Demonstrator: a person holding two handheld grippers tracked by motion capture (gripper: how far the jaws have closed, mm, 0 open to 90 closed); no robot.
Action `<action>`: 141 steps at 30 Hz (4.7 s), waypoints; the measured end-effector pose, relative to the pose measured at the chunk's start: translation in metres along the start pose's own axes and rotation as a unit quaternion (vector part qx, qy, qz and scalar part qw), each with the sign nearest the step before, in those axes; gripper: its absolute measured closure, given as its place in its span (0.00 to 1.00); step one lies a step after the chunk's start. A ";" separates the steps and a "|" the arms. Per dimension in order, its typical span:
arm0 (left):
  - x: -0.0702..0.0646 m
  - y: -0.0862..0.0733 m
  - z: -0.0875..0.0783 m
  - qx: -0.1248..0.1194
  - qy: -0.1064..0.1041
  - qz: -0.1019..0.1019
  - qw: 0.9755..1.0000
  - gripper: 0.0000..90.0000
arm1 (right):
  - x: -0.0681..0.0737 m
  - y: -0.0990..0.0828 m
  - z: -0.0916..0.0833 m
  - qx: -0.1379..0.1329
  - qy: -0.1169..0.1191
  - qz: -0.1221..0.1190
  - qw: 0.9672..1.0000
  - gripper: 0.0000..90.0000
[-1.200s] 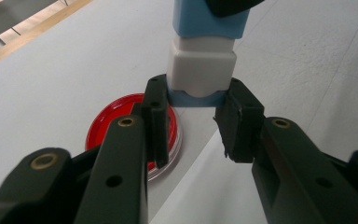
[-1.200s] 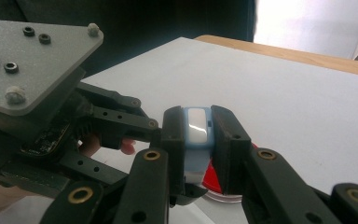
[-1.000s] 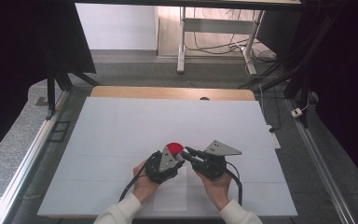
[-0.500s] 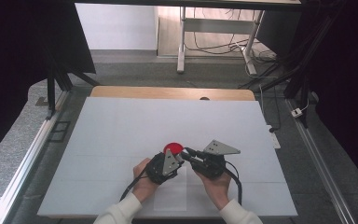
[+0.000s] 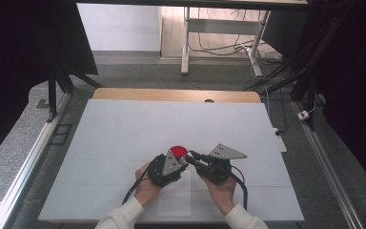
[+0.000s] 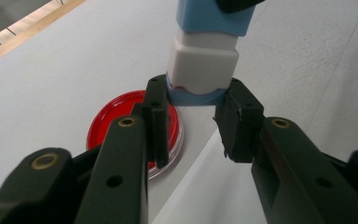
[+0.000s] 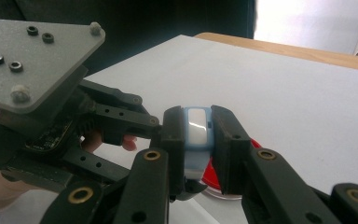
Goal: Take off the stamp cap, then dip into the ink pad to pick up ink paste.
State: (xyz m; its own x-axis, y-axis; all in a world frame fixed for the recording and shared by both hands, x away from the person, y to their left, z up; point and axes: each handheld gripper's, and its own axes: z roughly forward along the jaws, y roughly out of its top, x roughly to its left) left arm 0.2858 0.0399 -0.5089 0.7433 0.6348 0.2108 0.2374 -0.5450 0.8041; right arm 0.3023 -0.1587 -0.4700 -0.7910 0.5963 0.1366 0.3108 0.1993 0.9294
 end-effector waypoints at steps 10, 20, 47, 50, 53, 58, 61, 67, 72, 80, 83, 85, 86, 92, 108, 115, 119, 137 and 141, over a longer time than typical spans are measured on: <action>0.006 -0.005 0.000 0.002 -0.002 -0.006 1.000 0.73 | -0.009 0.009 -0.013 -0.021 -0.010 0.003 1.000 0.84; 0.016 -0.008 -0.010 -0.007 -0.007 -0.027 1.000 0.73 | -0.011 0.008 -0.012 -0.019 -0.006 0.003 1.000 0.84; 0.044 -0.032 -0.064 -0.028 -0.028 -0.070 0.997 0.73 | -0.016 0.008 -0.013 -0.006 0.007 -0.012 1.000 0.83; 0.048 -0.036 -0.073 -0.032 -0.020 -0.082 0.996 0.73 | -0.017 0.008 -0.013 -0.005 0.006 -0.014 1.000 0.83; 0.050 -0.041 -0.082 -0.034 -0.015 -0.086 0.996 0.73 | -0.018 0.009 -0.014 -0.003 0.006 -0.015 1.000 0.83; 0.054 -0.054 -0.098 -0.033 -0.005 -0.099 0.995 0.73 | -0.020 0.009 -0.015 0.000 0.006 -0.020 1.000 0.83; 0.056 -0.062 -0.106 -0.032 0.002 -0.106 0.994 0.73 | -0.021 0.010 -0.015 0.001 0.006 -0.023 1.000 0.83; 0.060 -0.075 -0.120 -0.031 0.012 -0.119 0.992 0.73 | -0.023 0.010 -0.014 0.006 0.007 -0.027 1.000 0.83; 0.062 -0.088 -0.130 -0.025 0.019 -0.134 0.990 0.73 | -0.026 0.010 -0.013 0.007 0.008 -0.030 1.000 0.83; 0.062 -0.104 -0.135 -0.014 0.018 -0.155 0.988 0.73 | -0.031 0.013 -0.009 0.011 0.014 -0.034 0.999 0.83; 0.063 -0.107 -0.135 -0.017 0.013 -0.165 0.986 0.73 | -0.033 0.014 -0.007 0.015 0.016 -0.036 0.999 0.83; 0.063 -0.108 -0.133 -0.017 0.011 -0.164 0.986 0.73 | -0.034 0.015 -0.006 0.018 0.015 -0.038 0.999 0.83; 0.063 -0.108 -0.132 -0.017 0.011 -0.164 0.986 0.73 | -0.034 0.015 -0.006 0.019 0.014 -0.040 0.999 0.83; 0.065 -0.109 -0.131 -0.013 0.010 -0.165 0.986 0.73 | -0.033 0.018 -0.005 0.023 0.016 -0.042 0.999 0.83; 0.065 -0.111 -0.132 -0.009 0.017 -0.168 0.986 0.73 | -0.031 0.027 0.012 0.047 0.034 -0.064 0.996 0.83; 0.064 -0.110 -0.132 -0.007 0.015 -0.166 0.986 0.73 | -0.032 0.030 0.019 0.054 0.039 -0.064 0.996 0.83; 0.063 -0.109 -0.132 -0.008 0.014 -0.165 0.986 0.73 | -0.031 0.030 0.024 0.057 0.042 -0.064 0.995 0.83; 0.063 -0.108 -0.130 -0.007 0.010 -0.164 0.986 0.73 | -0.026 0.035 0.051 0.072 0.047 -0.072 0.994 0.83; 0.063 -0.108 -0.128 -0.005 0.008 -0.163 0.987 0.73 | -0.025 0.034 0.056 0.079 0.044 -0.078 0.993 0.83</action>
State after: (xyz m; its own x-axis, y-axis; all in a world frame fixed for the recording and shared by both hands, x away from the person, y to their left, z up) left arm 0.2268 0.2094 -0.5112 0.6188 0.7839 -0.0519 0.4563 -0.3049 0.8359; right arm 0.3622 -0.1232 -0.4608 -0.8774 0.4788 0.0306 0.2534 0.4083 0.8770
